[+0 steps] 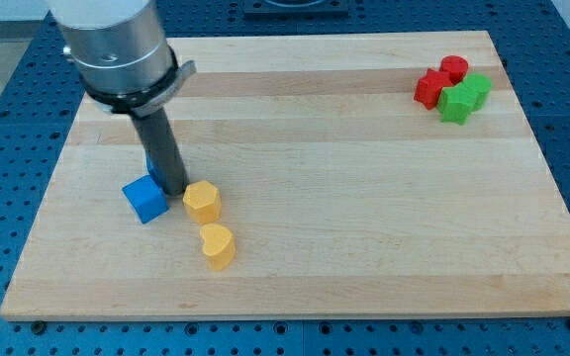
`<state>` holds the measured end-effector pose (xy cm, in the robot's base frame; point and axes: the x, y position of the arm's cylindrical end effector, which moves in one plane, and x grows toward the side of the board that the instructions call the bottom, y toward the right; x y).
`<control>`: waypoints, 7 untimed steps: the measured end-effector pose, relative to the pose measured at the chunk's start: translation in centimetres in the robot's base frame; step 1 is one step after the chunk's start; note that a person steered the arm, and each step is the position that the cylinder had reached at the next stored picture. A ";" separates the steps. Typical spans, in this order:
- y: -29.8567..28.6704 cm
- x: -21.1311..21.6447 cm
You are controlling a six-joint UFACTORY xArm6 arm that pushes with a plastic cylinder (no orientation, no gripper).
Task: Move the yellow hexagon diagonally top to the yellow heart
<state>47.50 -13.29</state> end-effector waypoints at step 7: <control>7.9 0.6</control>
<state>48.10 -5.42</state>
